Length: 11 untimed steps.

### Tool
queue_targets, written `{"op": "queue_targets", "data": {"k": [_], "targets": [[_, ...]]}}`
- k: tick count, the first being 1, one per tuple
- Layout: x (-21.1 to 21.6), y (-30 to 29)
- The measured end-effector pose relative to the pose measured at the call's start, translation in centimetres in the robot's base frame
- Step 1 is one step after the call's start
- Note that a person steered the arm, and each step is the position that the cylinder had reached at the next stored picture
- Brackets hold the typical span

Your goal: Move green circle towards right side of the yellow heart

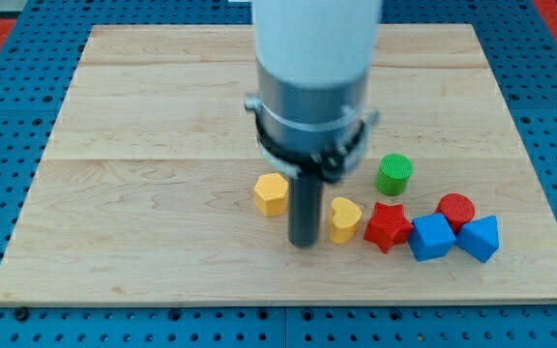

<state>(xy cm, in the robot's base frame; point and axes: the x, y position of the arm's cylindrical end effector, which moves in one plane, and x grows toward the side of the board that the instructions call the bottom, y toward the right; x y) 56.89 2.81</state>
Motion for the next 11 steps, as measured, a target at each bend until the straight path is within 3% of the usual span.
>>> {"op": "queue_targets", "data": {"k": [2, 4, 5, 6, 7, 8, 9, 10, 11], "targets": [[-2.3, 5.6], [-8.6, 0.7], [-9.5, 5.3], [-14.7, 5.9], [-14.3, 14.6], [-10.1, 15.4], [-7.5, 15.4], [-8.8, 5.9], [-9.9, 3.2]]}}
